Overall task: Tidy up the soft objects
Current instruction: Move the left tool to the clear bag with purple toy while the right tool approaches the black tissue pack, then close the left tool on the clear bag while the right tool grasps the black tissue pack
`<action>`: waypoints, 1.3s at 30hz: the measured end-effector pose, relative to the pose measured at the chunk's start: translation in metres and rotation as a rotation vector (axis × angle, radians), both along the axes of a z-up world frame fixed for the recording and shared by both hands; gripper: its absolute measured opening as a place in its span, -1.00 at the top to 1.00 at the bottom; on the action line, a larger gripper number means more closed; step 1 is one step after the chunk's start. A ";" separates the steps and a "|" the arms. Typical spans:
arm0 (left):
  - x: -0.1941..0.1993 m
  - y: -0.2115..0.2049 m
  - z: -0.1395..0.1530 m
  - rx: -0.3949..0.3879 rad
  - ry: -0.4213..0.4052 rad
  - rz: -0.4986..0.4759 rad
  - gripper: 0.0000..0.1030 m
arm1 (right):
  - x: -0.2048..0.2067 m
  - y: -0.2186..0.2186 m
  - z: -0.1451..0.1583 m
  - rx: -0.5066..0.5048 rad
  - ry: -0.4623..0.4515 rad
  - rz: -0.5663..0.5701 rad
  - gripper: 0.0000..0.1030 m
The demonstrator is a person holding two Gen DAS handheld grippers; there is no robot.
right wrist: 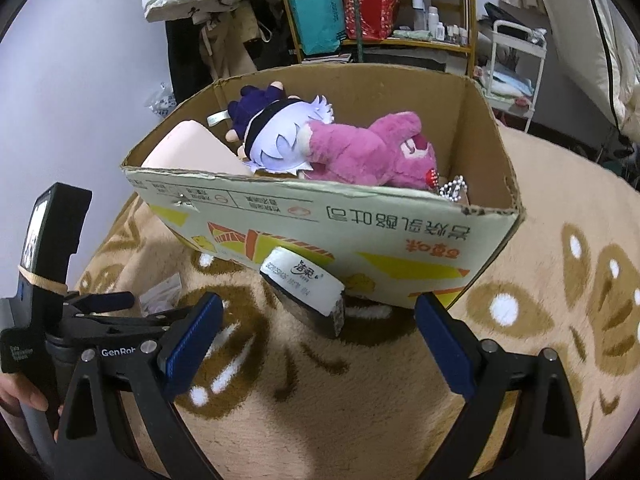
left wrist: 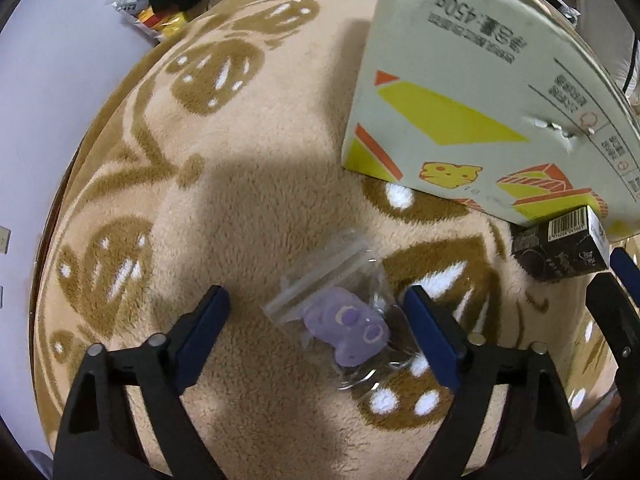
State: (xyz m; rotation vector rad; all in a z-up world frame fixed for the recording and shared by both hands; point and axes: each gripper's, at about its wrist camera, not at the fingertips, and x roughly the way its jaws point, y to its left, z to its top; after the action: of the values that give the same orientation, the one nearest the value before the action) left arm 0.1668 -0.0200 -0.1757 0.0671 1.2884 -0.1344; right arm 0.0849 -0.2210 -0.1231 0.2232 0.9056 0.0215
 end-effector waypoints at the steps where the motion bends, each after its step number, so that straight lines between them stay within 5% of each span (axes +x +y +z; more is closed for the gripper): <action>1: 0.000 0.001 0.000 0.001 -0.002 0.006 -0.56 | 0.000 0.000 0.000 0.009 -0.001 -0.003 -0.95; 9: -0.009 0.004 0.009 0.020 -0.047 -0.009 -0.27 | 0.007 -0.007 -0.009 0.088 0.037 -0.092 -0.95; 14: -0.013 0.001 0.016 0.020 -0.094 -0.014 -0.11 | 0.010 -0.005 -0.006 0.036 0.006 -0.115 -0.80; 26: -0.021 -0.005 0.030 0.000 -0.178 -0.041 -0.06 | 0.020 -0.007 -0.016 0.061 0.066 -0.113 -0.41; 33: -0.023 0.006 0.050 -0.052 -0.275 0.010 -0.06 | 0.020 0.003 -0.013 0.044 0.061 -0.075 0.07; 39: -0.027 0.010 0.066 -0.066 -0.337 0.026 -0.06 | 0.017 0.002 -0.010 0.048 0.047 -0.074 0.10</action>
State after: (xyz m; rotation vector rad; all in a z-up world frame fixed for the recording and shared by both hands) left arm 0.1397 -0.0098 -0.1096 0.0146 0.9477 -0.1366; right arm 0.1020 -0.2190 -0.1331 0.3034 0.9438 -0.0309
